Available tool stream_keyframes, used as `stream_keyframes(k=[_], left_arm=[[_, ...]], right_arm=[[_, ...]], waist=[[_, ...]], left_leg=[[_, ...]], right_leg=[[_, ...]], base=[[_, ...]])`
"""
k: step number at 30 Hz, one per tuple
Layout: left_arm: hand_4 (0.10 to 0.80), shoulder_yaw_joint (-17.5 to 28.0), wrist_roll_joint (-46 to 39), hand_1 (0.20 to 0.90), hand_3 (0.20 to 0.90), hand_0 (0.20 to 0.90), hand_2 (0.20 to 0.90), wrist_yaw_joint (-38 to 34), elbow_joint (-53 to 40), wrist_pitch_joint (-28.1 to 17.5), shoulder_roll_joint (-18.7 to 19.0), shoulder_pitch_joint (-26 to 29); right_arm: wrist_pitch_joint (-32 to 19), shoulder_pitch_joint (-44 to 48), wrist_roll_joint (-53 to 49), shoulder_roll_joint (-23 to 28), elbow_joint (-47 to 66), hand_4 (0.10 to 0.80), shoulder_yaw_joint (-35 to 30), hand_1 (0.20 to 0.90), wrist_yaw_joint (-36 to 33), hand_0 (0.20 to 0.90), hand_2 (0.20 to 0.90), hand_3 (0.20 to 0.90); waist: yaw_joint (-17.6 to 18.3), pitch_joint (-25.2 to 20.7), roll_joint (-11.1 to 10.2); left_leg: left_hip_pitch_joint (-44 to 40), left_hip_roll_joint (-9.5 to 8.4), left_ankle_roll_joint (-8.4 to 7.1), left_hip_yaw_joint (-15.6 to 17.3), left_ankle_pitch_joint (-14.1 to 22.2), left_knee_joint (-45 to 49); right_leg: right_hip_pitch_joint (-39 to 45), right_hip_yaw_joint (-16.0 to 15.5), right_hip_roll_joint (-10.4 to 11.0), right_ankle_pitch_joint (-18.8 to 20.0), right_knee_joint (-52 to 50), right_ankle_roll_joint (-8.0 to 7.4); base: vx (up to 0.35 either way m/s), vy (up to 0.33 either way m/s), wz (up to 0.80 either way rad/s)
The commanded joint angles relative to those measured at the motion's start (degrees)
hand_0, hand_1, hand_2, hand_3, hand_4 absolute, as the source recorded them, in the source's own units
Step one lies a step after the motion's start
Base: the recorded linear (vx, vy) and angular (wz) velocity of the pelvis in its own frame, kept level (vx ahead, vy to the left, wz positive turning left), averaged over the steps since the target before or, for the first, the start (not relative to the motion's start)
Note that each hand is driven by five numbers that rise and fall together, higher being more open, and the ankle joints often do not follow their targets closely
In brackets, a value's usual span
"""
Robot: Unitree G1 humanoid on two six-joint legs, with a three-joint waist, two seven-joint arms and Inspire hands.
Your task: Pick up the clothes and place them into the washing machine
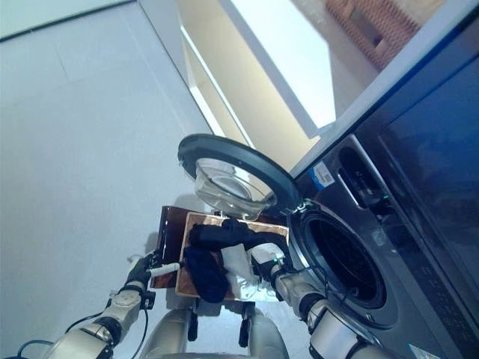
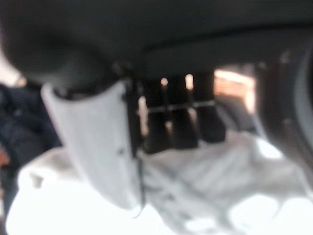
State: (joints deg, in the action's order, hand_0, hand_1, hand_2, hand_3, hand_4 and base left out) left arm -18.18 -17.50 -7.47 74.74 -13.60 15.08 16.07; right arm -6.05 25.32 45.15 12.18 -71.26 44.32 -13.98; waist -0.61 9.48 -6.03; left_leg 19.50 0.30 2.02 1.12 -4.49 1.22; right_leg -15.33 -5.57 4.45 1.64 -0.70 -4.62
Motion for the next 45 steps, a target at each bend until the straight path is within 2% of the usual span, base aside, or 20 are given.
stream_keyframes(k=[1,8,16,18,19,23,24,28,31,38,45], left_arm=[[0.8,3.31,1.56,0.9,0.9,0.9,0.9,0.56,2.05,-1.16,-2.23,0.6],[0.8,5.14,1.5,0.9,0.9,0.9,0.9,1.8,3.01,-1.24,-2.25,-2.27],[0.8,8.35,0.99,0.9,0.9,0.9,0.9,4.15,4.76,-1.3,-1.56,-6.96],[0.8,9.69,0.21,0.9,0.9,0.9,0.9,4.45,5.4,-1.48,-1.4,-8.54],[0.8,9.69,0.21,0.9,0.9,0.9,0.9,4.45,5.4,-1.48,-1.39,-8.54],[0.8,10.93,-0.4,0.9,0.9,0.9,0.9,4.65,6.15,-2.31,-1.83,-10.2],[0.8,10.93,-0.4,0.9,0.9,0.9,0.9,4.65,6.15,-2.31,-1.83,-10.19],[0.8,11.77,-1.79,0.9,0.9,0.9,0.9,4.68,5.97,-3.36,-2.66,-11.26],[0.8,12.13,-2.5,0.9,0.9,0.9,0.9,5.06,6.2,-3.66,-3.27,-12.03],[0.8,12.94,-2.79,0.9,0.9,0.9,0.9,5.22,7.28,-3.74,-3.71,-12.62],[0.8,10.69,-5.03,0.9,0.9,0.9,0.9,4.27,5.24,-4.63,-4.94,-12.02]], right_arm=[[1.05,-0.45,-5.77,3.08,0.01,0.3,-3.46,0.2,-2.38,0.2,0.2,0.2],[-1.94,-5.53,-16.69,4.89,1.81,0.3,-11.29,0.2,-1.14,0.2,0.2,0.2],[-6.14,-13.24,-30.9,6.96,6.06,0.3,-19.33,0.2,3.99,0.2,0.2,0.2],[-7.57,-16.57,-41.88,6.48,7.28,0.3,-25.95,0.2,4.88,0.2,0.2,0.2],[-7.57,-16.57,-41.88,6.48,7.28,0.3,-25.95,0.2,4.88,0.2,0.2,0.2],[-10.34,-20.64,-60.29,4.23,6.54,0.3,-36.43,0.2,7.33,0.2,0.2,0.2],[-10.34,-20.64,-60.29,4.23,6.53,0.3,-36.43,0.2,7.33,0.2,0.2,0.2],[-12.23,-24.16,-74.18,2.2,7.54,0.3,-43.34,0.2,11.16,0.2,0.2,0.2],[-12.69,-26.11,-79.8,0.57,7.33,0.3,-46.02,0.2,12.88,0.2,0.2,0.2],[-12.55,-25.92,-87.95,-1.82,1.54,0.3,-50.37,0.2,12.66,0.2,0.2,0.2],[-13.37,-20.54,-103.27,-3.61,0.47,0.3,-55.38,0.2,12.31,0.2,0.2,0.2]], waist=[[0.47,-1.0,0.63],[0.99,-3.56,0.57],[0.96,-6.6,0.07],[1.3,-7.78,0.2],[1.35,-7.9,0.2],[1.94,-9.63,0.9],[1.98,-9.73,0.89],[2.77,-10.8,1.37],[3.13,-11.47,1.69],[3.36,-11.96,2.57],[2.96,-10.84,4.37]], left_leg=[[1.3,0.12,-3.49,-0.45,1.36,2.35],[-3.2,0.19,-3.54,0.24,2.0,1.23],[-8.17,-0.05,-3.43,1.15,3.48,0.75],[-10.17,-0.12,-3.26,1.9,3.72,-0.11],[-10.03,-0.13,-3.26,1.86,3.66,-0.13],[-13.59,-0.25,-3.1,2.66,3.56,-2.79],[-13.46,-0.27,-3.1,2.63,3.5,-2.81],[-15.24,-0.52,-2.98,2.87,3.82,-3.84],[-16.28,-0.73,-2.86,3.03,4.29,-4.26],[-17.51,-1.06,-2.61,3.55,5.01,-4.84],[-16.41,-1.52,-2.21,3.51,5.32,-4.92]], right_leg=[[0.84,-0.79,-2.32,1.88,1.67,1.86],[4.36,-0.57,-2.5,0.99,2.28,1.84],[8.77,0.25,-2.56,0.67,3.65,1.58],[10.03,0.66,-2.66,0.63,4.01,1.32],[9.89,0.63,-2.64,0.65,4.0,1.32],[12.06,0.43,-2.66,0.35,4.35,0.95],[11.93,0.41,-2.65,0.38,4.35,0.95],[13.24,0.22,-2.48,-0.02,4.38,0.77],[14.09,0.3,-2.47,-0.26,4.52,0.65],[14.95,0.71,-2.38,-0.6,4.83,0.49],[13.9,1.02,-1.99,-0.64,5.03,0.43]], base=[[0.044,-0.014,-0.01],[0.063,-0.019,-0.02],[0.067,-0.014,-0.1],[0.077,0.011,-0.15],[0.055,0.009,-0.11],[0.098,0.018,-0.04],[0.07,0.023,-0.01],[0.055,0.021,-0.02],[0.085,0.023,-0.06],[0.054,0.018,-0.07],[0.013,0.008,-0.01]])
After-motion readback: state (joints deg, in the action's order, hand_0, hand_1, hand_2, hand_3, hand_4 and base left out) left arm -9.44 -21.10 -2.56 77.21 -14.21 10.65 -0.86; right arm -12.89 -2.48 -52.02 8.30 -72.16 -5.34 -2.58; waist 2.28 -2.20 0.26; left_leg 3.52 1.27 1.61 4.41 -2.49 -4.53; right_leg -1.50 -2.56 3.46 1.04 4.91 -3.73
